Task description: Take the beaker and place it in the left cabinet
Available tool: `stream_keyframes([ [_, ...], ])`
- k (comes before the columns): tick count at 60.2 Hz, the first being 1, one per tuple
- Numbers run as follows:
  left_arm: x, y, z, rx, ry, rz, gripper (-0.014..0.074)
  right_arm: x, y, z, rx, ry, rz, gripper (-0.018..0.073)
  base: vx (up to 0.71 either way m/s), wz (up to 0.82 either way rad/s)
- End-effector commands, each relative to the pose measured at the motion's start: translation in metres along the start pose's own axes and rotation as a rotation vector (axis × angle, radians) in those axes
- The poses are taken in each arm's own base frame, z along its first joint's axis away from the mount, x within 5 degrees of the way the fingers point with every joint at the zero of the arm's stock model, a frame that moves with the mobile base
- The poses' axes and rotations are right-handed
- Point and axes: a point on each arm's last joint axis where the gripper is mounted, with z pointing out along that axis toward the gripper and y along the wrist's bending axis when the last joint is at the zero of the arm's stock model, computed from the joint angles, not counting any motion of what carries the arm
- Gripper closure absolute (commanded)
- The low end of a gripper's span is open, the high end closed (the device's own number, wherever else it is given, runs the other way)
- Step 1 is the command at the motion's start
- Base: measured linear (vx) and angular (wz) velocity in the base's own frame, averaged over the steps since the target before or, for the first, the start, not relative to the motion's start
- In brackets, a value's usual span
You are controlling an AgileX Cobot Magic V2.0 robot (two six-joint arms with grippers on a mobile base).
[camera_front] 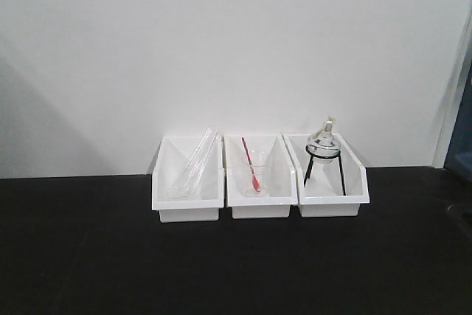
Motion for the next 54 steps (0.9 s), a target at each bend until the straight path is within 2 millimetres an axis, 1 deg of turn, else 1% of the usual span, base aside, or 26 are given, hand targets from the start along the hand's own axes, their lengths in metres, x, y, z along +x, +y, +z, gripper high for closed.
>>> stream_keyframes([
  [1,-0.004,-0.001,-0.001,0.009,-0.093,-0.006,0.0604,-0.007,-0.001,-0.001,0.008,-0.097,-0.010,0.0565,0.00,0.00],
  [11,-0.004,-0.001,-0.001,0.009,-0.093,-0.006,0.0604,-0.007,-0.001,-0.001,0.008,-0.097,-0.010,0.0565,0.00,0.00],
  [16,-0.004,-0.001,-0.001,0.009,-0.093,-0.006,0.0604,-0.011,-0.001,-0.002,0.010,-0.139,-0.023,0.0565,0.00,0.00],
  [21,-0.004,-0.001,-0.001,0.009,-0.093,-0.006,0.0604,-0.020,0.000,-0.003,0.010,-0.209,-0.012,0.0565,0.00,0.00],
  [24,-0.004,-0.001,-0.001,0.009,-0.093,-0.006,0.0604,-0.031,0.000,-0.006,0.008,-0.257,-0.010,0.0565,0.00,0.00],
  [28,-0.004,-0.001,-0.001,0.009,-0.093,-0.006,0.0604,-0.053,0.002,-0.013,0.006,-0.324,-0.023,0.0565,0.00,0.00],
  [29,-0.004,-0.001,-0.001,0.009,-0.093,-0.006,0.0604,-0.113,0.006,-0.024,0.016,-0.426,-0.100,0.0565,0.00,0.00],
  [31,-0.004,-0.001,-0.001,0.009,-0.093,-0.006,0.0604,-0.125,0.007,-0.022,0.022,-0.426,-0.125,0.0565,0.00,0.00],
  [34,-0.004,-0.001,-0.001,0.009,-0.093,-0.006,0.0604,-0.145,0.008,-0.017,0.032,-0.425,-0.173,0.0565,0.00,0.00],
  [36,-0.004,-0.001,-0.001,0.009,-0.093,-0.006,0.0604,-0.157,0.008,-0.010,0.037,-0.407,-0.197,0.0565,0.00,0.00],
  [43,-0.004,-0.001,-0.001,0.009,-0.093,-0.006,0.0604,-0.185,0.009,0.023,0.036,-0.350,-0.176,0.0565,0.00,0.00],
  [48,-0.004,-0.001,-0.001,0.009,-0.093,-0.006,0.0604,-0.194,0.009,0.044,0.033,-0.305,-0.138,0.0565,0.00,0.00],
  [52,-0.004,-0.001,-0.001,0.009,-0.093,-0.006,0.0604,-0.196,0.009,0.057,0.032,-0.270,-0.110,0.0565,0.00,0.00],
  [54,-0.004,-0.001,-0.001,0.009,-0.093,-0.006,0.0604,-0.193,0.008,0.067,0.032,-0.240,-0.088,0.0565,0.00,0.00],
])
